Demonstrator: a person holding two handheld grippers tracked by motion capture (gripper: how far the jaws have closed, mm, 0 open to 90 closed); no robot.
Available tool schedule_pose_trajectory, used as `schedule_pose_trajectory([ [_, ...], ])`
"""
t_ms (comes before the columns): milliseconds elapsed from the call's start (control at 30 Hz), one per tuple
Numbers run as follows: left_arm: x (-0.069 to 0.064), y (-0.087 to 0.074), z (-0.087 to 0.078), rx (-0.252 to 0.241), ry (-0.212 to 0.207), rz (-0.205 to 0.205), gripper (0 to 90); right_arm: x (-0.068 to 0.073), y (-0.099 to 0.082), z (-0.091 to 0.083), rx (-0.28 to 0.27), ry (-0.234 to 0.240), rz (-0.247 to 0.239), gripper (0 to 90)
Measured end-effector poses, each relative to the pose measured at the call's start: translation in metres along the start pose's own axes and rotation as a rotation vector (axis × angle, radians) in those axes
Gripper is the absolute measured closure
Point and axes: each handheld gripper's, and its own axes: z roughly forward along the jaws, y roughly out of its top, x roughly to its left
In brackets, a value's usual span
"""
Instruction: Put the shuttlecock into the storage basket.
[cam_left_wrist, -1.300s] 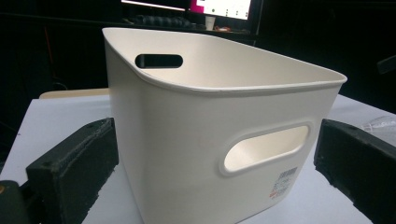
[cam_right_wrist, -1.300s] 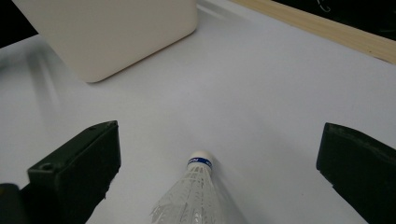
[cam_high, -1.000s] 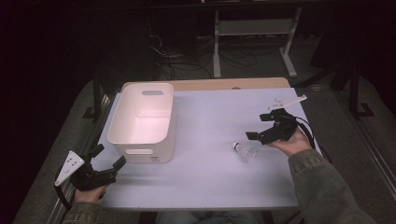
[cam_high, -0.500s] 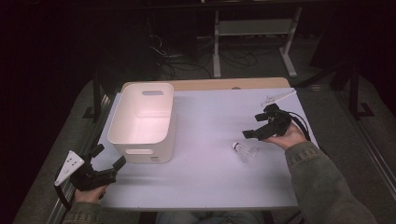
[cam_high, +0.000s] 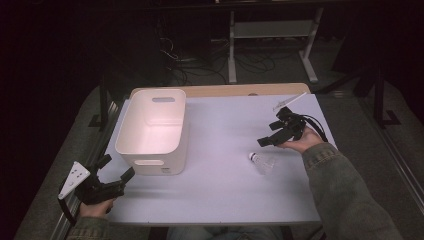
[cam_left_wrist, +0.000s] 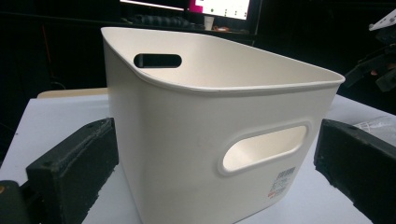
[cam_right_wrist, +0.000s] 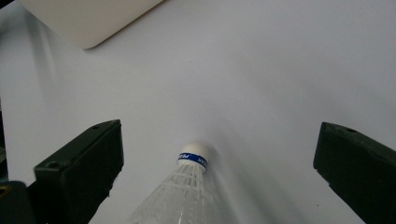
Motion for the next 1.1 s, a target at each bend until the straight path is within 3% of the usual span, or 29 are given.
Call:
schedule_pose_trajectory([
  [233,0.000,0.000,0.000,-0.001,0.000,0.000,0.0,-0.010,0.005,0.010,0.048,0.030,-0.017,1.0],
  [1100,0.000,0.000,0.000,-0.002,-0.002,0.000,0.0,-0.016,0.007,0.051,0.209,0.115,0.027,2.2],
])
